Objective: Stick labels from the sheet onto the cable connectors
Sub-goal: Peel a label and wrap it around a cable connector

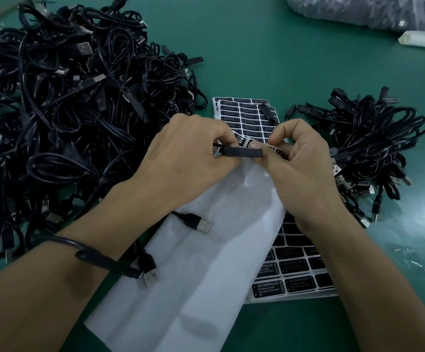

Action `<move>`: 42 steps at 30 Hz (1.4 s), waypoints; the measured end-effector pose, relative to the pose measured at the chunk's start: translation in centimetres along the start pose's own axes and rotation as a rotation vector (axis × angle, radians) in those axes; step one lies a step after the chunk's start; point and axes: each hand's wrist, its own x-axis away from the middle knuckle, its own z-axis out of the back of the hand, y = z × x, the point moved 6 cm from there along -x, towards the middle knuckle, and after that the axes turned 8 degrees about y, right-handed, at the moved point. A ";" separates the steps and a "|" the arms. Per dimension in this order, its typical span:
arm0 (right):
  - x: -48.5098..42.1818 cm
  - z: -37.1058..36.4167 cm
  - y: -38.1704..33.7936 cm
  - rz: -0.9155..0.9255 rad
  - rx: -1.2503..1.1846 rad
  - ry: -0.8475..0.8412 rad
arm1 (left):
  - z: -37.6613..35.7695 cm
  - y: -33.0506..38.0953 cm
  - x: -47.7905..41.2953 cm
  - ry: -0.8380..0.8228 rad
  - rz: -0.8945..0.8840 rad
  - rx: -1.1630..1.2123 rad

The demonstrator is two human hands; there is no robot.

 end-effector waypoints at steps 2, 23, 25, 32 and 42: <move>-0.2 0.2 -0.3 0.053 0.061 0.002 | 0.2 0.1 0.0 0.016 -0.019 -0.021; 1.8 -1.4 -3.3 0.627 0.583 0.091 | 1.7 0.5 -0.4 0.168 -0.017 0.163; 1.9 -1.3 -3.7 0.664 0.571 0.161 | 1.7 0.8 -0.3 0.168 -0.036 0.183; 2.6 -0.9 -4.3 0.843 0.578 0.279 | 1.7 0.8 -0.4 0.155 -0.038 0.145; 1.0 0.9 -3.2 0.373 -0.011 0.247 | 1.6 0.9 -0.2 0.117 -0.011 0.191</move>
